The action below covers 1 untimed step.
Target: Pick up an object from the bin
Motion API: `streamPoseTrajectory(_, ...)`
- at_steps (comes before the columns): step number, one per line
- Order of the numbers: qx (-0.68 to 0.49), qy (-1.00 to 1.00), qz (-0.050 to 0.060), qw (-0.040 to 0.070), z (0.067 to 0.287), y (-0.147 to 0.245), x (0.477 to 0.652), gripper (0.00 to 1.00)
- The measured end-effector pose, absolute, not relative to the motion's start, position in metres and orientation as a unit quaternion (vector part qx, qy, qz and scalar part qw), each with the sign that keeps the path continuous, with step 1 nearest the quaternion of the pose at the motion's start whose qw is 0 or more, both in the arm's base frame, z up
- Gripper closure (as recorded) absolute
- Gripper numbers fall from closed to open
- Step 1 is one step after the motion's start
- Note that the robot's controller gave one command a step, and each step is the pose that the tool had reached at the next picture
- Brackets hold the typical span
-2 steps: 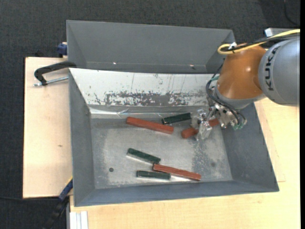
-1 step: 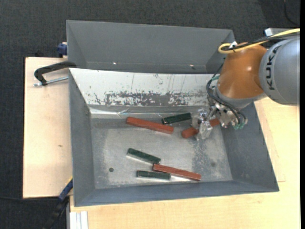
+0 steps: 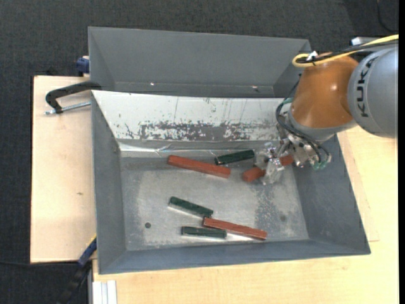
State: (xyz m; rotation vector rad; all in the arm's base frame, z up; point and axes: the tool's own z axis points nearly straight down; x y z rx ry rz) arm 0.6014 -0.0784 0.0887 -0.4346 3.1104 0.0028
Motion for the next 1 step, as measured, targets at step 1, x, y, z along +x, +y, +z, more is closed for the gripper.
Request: streamPoseTrajectory(1,-0.138,0.990,0.000,0.002,0.1021,-0.0784,0.6024,1.00)
